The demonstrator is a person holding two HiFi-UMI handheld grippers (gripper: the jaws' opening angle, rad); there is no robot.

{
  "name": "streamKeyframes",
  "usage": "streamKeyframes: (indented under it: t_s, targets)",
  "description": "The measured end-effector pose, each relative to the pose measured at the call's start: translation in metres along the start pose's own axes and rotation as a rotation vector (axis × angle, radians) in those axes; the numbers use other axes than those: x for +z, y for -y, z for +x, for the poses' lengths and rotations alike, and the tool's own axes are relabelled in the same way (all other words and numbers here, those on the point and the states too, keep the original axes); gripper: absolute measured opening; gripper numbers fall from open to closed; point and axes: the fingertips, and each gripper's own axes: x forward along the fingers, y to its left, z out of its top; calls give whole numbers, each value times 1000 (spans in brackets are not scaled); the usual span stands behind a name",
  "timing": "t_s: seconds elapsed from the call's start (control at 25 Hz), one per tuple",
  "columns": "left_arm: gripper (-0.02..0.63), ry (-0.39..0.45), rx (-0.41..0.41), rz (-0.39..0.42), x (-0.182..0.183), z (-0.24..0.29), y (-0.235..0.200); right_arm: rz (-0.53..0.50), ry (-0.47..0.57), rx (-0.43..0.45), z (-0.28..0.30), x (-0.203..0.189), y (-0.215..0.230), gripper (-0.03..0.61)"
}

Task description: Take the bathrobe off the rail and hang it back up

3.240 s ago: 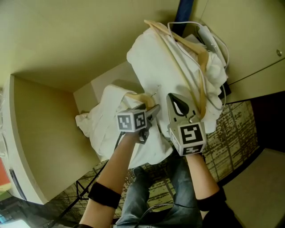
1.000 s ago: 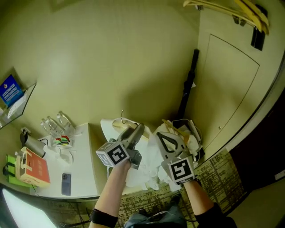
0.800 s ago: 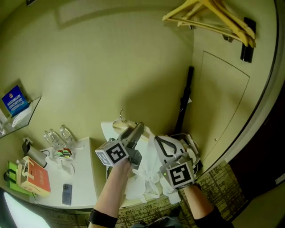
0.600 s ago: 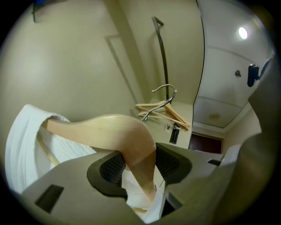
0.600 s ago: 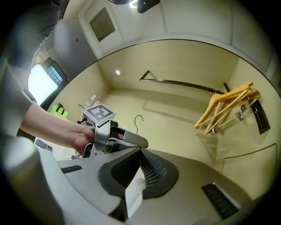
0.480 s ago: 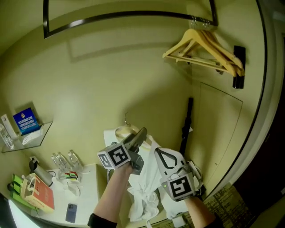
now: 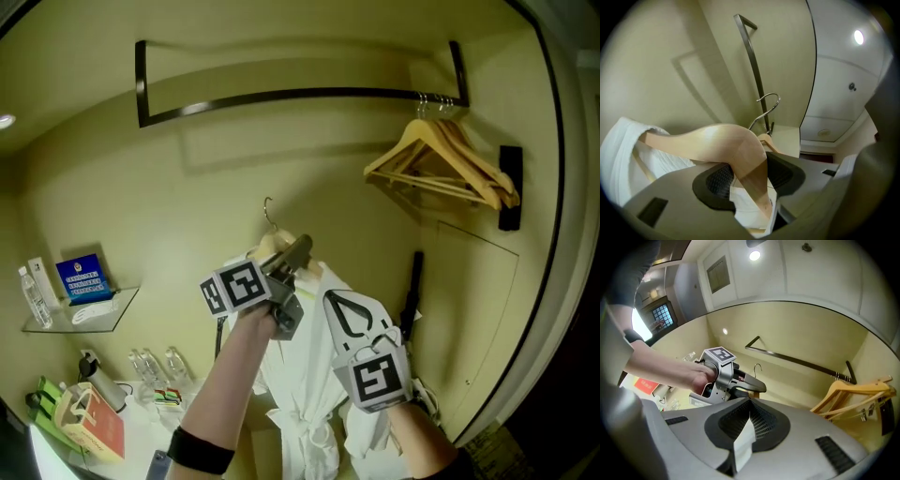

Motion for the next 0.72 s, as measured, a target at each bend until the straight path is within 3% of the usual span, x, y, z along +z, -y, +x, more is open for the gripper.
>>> streamKeyframes:
  t_s: [0.36,0.72]
  targets:
    - [204,17,-13,10,91,31,16,-92,51,-21,54,68,30,19]
    - [204,38,-11,29,161,61,29,-20,82,-50,94,100,68,20]
